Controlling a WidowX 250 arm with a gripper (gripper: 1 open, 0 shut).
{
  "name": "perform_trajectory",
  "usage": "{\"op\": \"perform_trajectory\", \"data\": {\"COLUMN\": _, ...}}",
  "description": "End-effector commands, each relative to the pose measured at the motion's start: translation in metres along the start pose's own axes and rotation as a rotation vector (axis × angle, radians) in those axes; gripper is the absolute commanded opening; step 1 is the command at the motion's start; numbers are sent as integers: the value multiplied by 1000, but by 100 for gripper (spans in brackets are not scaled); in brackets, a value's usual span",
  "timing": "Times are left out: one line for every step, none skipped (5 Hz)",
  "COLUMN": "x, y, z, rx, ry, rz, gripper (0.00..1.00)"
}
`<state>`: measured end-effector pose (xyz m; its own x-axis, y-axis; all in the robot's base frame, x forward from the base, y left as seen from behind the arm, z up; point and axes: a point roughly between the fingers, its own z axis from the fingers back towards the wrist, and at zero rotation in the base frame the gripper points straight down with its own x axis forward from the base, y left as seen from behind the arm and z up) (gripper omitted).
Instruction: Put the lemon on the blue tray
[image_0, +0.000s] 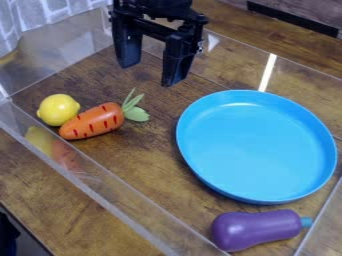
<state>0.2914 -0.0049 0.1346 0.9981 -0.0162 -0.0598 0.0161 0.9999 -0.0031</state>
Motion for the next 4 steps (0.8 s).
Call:
{"op": "perform_trajectory", "data": {"x": -1, "y": 1, "z": -6, "rx": 0, "ry": 15, "rz": -22, "gripper": 100}}
{"op": "perform_trajectory", "data": {"x": -3, "y": 7, "z": -13, "rx": 4, "ry": 31, "rz": -63, "gripper": 100}}
{"op": "perform_trajectory", "data": {"x": -4, "y": 9, "z": -18, "rx": 3, "ry": 45, "rz": -84, "gripper": 100}}
{"op": "perform_trajectory", "data": {"x": -11, "y": 23, "z": -21, "rx": 8, "ry": 54, "rz": -142, "gripper": 100}}
